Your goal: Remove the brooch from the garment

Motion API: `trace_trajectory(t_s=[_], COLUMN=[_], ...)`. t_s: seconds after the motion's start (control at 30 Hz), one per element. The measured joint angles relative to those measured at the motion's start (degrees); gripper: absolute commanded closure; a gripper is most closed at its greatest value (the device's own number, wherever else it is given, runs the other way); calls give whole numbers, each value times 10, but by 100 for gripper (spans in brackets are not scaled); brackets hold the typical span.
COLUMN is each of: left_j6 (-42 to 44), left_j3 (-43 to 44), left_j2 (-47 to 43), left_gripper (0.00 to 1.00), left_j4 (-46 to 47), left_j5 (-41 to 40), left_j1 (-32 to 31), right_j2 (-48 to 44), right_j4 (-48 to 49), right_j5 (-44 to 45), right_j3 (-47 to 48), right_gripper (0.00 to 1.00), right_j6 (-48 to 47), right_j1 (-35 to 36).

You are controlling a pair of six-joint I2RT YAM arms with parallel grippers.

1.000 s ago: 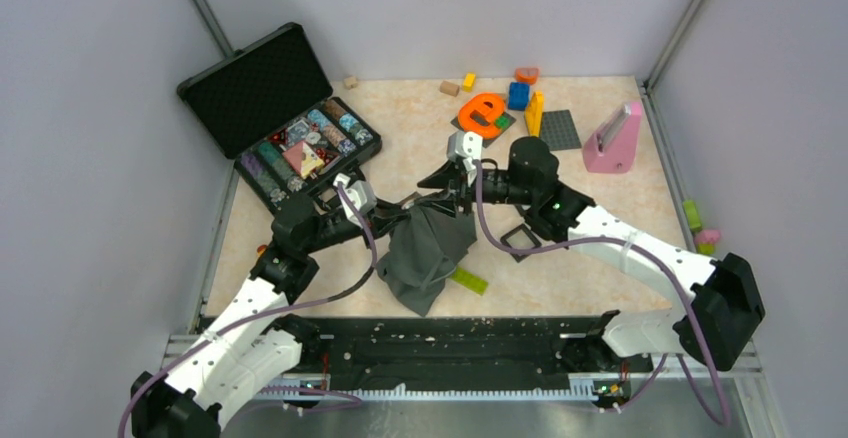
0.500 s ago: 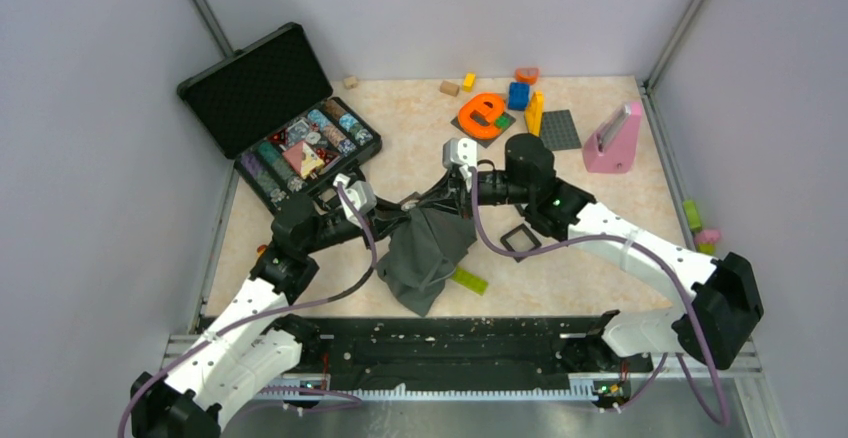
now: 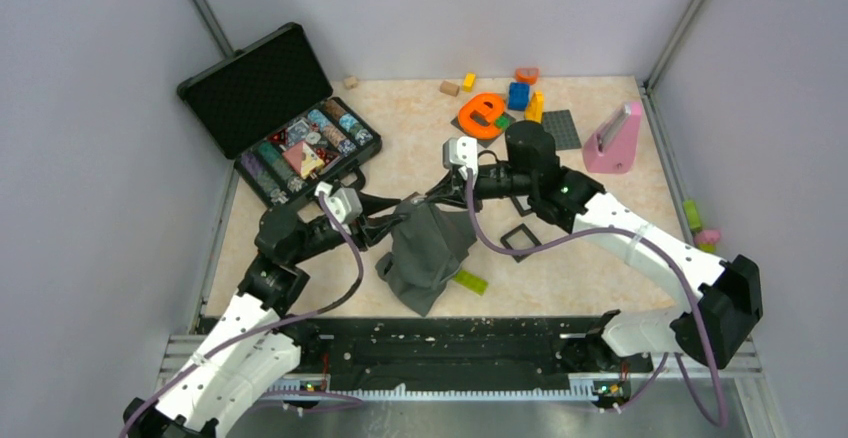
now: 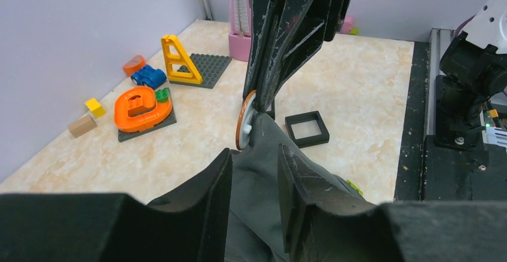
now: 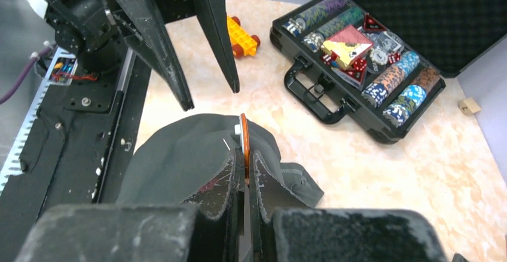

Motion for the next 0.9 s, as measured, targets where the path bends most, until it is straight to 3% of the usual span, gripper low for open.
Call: trace_trajectory(t_s=[0.47, 0.67, 0.9], left_j6=[9, 12, 12], left_j3=[26, 32, 33], left_j2=[67, 76, 74], left_gripper=[72, 67, 73], left_j4=[1, 1, 8], left_j5=[17, 24, 48], left_j1=[-1, -4, -4], right_j2=[13, 15, 19], right_j4=[-47, -50, -51], right_j5=[-29, -30, -38], right_j3=[14, 14, 15], right_gripper=[100, 100, 100], right_j6=[-31, -34, -34], right_j1=[0, 0, 0])
